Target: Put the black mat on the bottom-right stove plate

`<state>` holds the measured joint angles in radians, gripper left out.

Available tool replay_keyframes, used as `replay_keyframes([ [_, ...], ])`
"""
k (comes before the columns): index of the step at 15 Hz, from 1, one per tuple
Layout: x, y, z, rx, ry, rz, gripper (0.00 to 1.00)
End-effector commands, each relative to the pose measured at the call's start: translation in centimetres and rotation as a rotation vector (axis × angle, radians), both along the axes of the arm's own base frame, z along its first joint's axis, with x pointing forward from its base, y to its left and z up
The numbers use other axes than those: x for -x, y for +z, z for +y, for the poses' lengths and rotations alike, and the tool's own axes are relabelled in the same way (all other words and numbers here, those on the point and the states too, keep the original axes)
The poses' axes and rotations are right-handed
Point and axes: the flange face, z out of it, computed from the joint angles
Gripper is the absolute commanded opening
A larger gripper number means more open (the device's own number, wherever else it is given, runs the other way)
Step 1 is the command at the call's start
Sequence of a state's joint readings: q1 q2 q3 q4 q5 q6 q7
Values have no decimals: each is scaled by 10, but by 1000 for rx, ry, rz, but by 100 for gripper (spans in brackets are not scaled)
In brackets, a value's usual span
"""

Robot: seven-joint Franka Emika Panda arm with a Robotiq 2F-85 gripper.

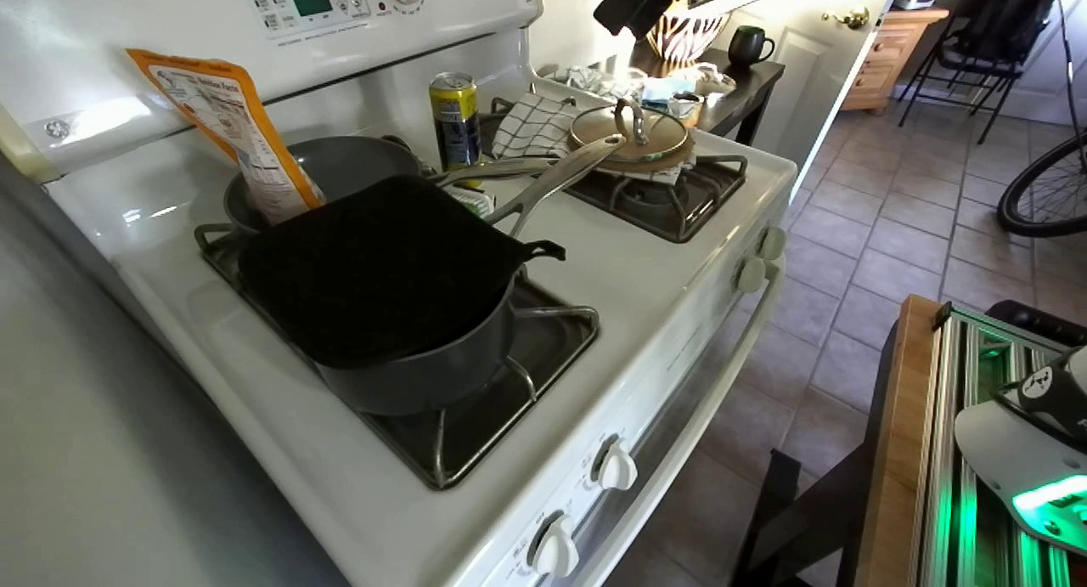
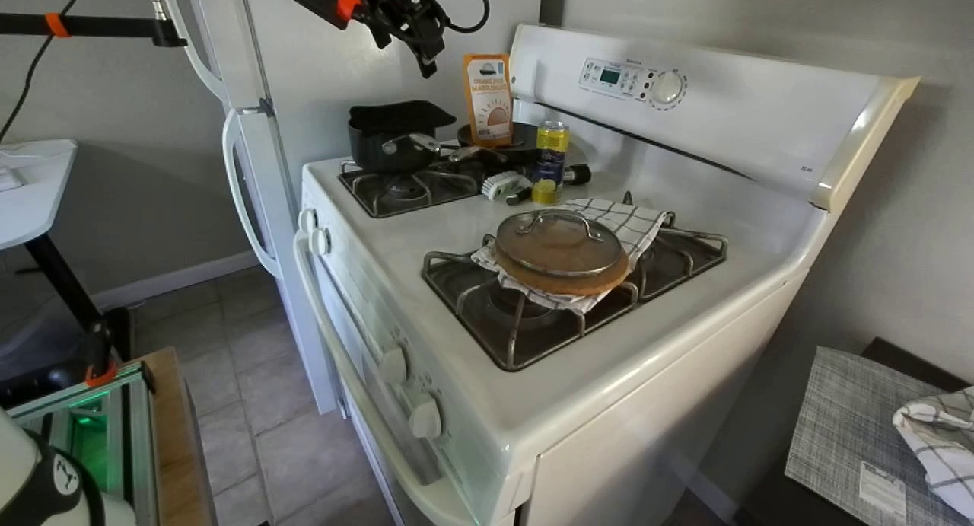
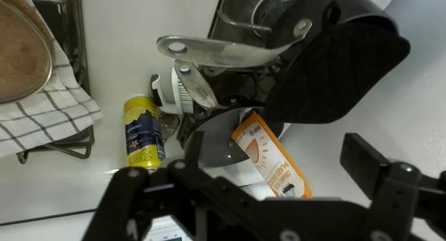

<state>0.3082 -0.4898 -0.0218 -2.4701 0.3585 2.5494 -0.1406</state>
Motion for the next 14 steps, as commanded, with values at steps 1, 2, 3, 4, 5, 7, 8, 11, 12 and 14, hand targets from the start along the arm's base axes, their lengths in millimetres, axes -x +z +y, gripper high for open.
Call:
replay_keyframes([
  [1, -20, -13, 5, -95, -6, -78, 100],
  [2, -25, -17, 7, -122, 0, -88, 100],
  [3, -33, -26, 9, -166, 36, -75, 100],
  [4, -35, -30, 12, -219, 69, -59, 100],
  [5, -41, -36, 12, -270, 91, -39, 100],
  [7, -54, -49, 7, -343, 124, 9, 100],
  [8, -60, -54, 1, -351, 122, 29, 100],
  [11, -58, -53, -6, -336, 103, 10, 100],
  [12, -62, -54, -10, -339, 99, 9, 100],
  [14, -65, -52, -10, -339, 99, 5, 100],
])
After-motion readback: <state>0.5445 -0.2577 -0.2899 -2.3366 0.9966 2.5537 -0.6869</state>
